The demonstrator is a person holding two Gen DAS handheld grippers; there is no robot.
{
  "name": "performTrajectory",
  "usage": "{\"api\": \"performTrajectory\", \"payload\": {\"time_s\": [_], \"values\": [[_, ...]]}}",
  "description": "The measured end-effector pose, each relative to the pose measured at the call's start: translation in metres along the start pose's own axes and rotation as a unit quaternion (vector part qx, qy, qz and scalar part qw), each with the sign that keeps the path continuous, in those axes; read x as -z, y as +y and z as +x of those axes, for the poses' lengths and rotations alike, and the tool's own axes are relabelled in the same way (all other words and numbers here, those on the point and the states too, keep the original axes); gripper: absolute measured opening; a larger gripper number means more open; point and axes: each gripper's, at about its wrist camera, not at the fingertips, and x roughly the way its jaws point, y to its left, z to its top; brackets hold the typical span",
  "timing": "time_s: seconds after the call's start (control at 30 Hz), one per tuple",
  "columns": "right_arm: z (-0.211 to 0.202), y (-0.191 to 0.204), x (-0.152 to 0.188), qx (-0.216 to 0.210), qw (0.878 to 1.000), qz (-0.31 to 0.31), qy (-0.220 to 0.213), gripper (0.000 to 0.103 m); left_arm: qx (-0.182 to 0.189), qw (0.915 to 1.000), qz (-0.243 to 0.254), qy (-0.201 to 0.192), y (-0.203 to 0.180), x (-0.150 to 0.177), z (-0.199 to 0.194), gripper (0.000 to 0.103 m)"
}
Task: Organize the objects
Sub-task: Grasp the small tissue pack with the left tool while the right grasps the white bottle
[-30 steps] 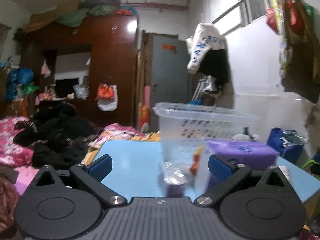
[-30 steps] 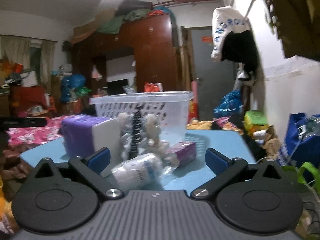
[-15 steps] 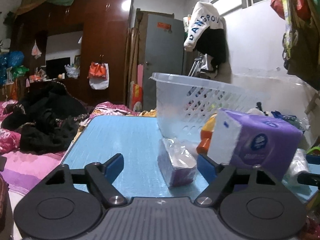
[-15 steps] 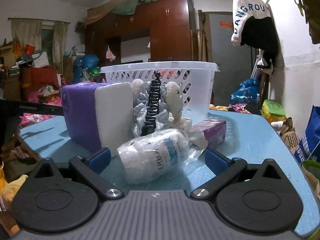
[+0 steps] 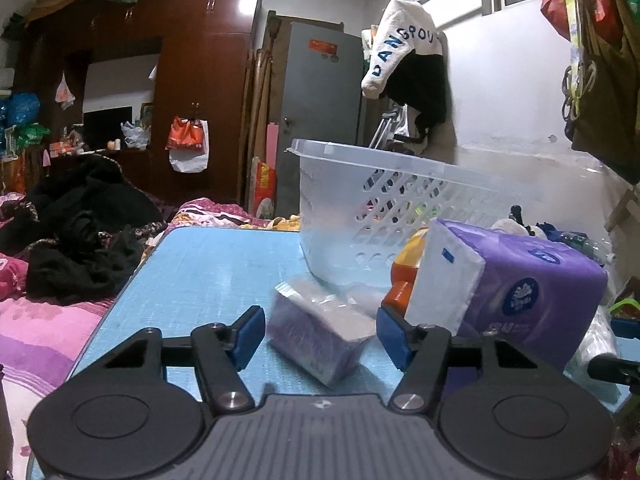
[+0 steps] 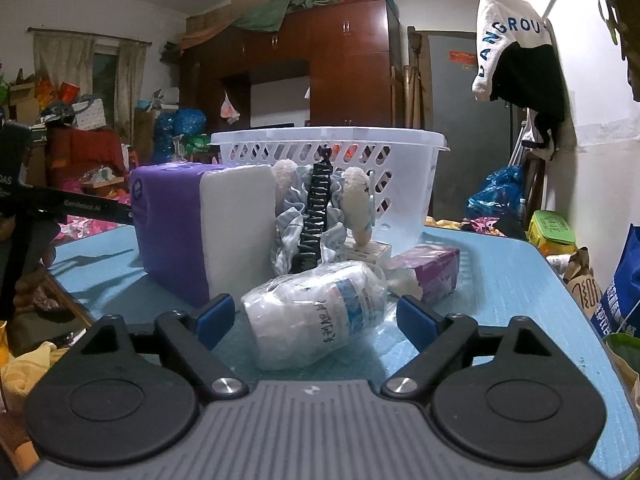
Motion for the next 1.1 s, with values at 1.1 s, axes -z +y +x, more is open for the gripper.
{"api": "performTrajectory", "payload": {"time_s": [1.1], "values": [[0.007,-0.003,-0.001,-0.002,1.0,0.0,0.004,0.079,0.005,0.9978,0.03,0.059,0.013,-0.01,0.03,0.071]]}}
